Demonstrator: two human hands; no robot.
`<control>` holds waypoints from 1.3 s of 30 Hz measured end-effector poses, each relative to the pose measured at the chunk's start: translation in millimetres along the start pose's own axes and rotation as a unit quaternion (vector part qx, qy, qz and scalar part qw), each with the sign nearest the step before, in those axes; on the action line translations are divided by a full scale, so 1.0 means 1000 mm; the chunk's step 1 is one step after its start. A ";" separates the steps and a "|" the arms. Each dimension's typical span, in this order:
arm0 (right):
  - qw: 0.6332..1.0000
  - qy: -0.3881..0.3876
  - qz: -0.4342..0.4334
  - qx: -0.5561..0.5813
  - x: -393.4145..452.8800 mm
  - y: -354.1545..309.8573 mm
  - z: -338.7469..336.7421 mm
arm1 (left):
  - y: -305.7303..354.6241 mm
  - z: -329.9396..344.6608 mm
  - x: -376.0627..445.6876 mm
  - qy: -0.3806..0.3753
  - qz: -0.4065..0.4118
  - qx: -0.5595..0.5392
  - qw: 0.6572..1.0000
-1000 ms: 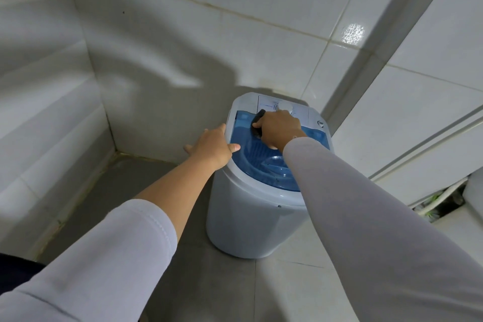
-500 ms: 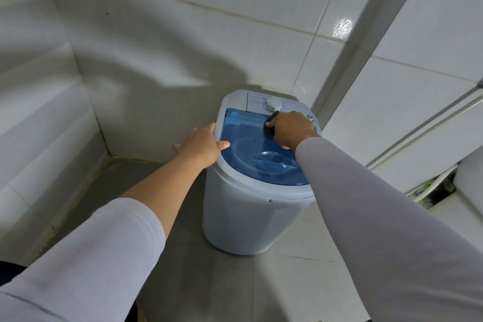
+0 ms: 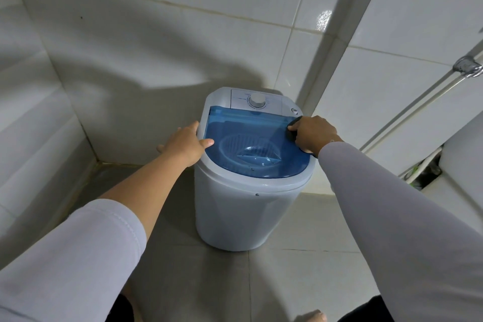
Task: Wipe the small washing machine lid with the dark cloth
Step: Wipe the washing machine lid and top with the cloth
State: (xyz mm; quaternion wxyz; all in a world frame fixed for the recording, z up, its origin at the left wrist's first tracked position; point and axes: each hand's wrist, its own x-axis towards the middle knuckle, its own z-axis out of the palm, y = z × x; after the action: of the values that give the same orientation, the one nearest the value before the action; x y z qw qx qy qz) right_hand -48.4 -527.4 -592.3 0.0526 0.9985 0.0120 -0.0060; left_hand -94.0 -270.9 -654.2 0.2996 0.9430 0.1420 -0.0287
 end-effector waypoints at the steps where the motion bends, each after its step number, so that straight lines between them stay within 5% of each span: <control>1: 1.000 -0.007 0.000 0.007 -0.001 0.003 0.000 | -0.001 0.000 0.001 0.000 0.001 -0.002 1.000; 13: 0.994 -0.028 0.069 0.083 -0.014 0.019 -0.009 | 0.000 0.005 -0.003 0.015 0.005 -0.040 0.999; 27: 0.972 0.028 -0.231 -0.031 -0.028 -0.131 -0.043 | -0.004 -0.003 -0.021 -0.026 0.051 -0.108 0.992; 39: 0.978 0.038 -0.190 -0.077 -0.032 -0.142 -0.014 | -0.015 0.004 -0.011 -0.026 0.032 -0.118 0.992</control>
State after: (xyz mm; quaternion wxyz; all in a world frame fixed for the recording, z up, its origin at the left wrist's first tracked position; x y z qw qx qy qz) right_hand -84.2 -385.9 -593.1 0.1271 0.9705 0.2036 0.0235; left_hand -108.4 -263.9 -664.3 0.4134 0.9039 0.1068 -0.0267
